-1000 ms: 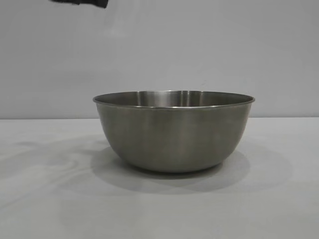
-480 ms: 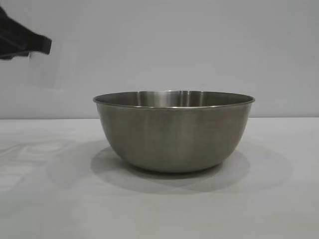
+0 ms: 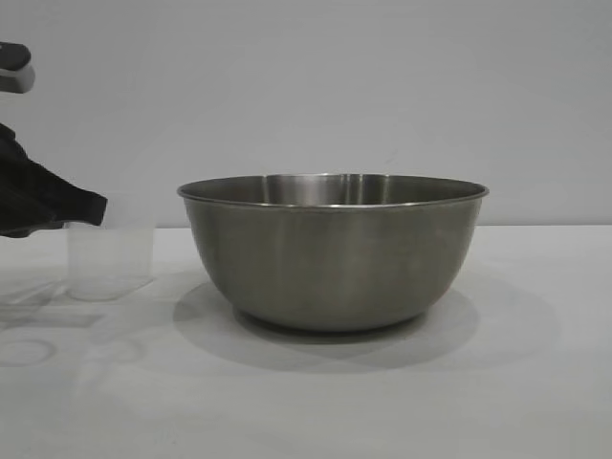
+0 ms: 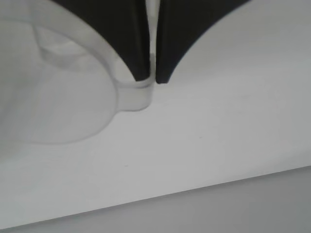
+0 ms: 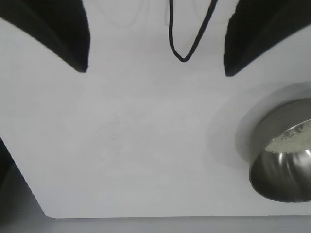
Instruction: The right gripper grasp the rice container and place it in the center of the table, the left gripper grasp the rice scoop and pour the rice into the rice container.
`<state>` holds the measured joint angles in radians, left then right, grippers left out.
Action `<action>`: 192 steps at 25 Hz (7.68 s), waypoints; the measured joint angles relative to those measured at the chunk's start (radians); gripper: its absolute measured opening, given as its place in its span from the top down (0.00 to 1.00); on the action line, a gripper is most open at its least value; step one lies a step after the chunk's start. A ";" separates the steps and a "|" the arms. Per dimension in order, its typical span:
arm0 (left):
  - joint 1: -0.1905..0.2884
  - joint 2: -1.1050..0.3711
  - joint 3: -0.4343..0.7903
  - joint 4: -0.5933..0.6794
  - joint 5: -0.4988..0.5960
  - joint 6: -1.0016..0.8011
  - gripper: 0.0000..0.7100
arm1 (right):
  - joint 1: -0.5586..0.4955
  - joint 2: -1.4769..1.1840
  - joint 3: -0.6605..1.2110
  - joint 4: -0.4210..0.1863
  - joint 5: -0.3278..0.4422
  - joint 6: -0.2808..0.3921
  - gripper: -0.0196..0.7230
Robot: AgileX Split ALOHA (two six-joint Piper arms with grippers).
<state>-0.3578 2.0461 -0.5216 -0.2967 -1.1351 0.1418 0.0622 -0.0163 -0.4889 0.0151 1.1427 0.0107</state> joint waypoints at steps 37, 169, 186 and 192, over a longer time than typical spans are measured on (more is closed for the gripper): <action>0.000 -0.685 0.322 0.177 0.551 -0.229 0.51 | 0.000 0.000 0.000 0.000 0.000 0.000 0.29; 0.428 -2.063 0.031 0.308 2.257 -0.103 0.51 | 0.040 0.000 0.000 0.000 0.000 0.000 0.29; 0.428 -2.063 0.031 0.308 2.257 -0.103 0.51 | 0.040 0.000 0.000 0.000 0.000 0.000 0.29; 0.428 -2.063 0.031 0.308 2.257 -0.103 0.51 | 0.040 0.000 0.000 0.000 0.000 0.000 0.29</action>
<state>0.0703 -0.0172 -0.4906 0.0108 1.1215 0.0389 0.1025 -0.0163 -0.4889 0.0151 1.1427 0.0107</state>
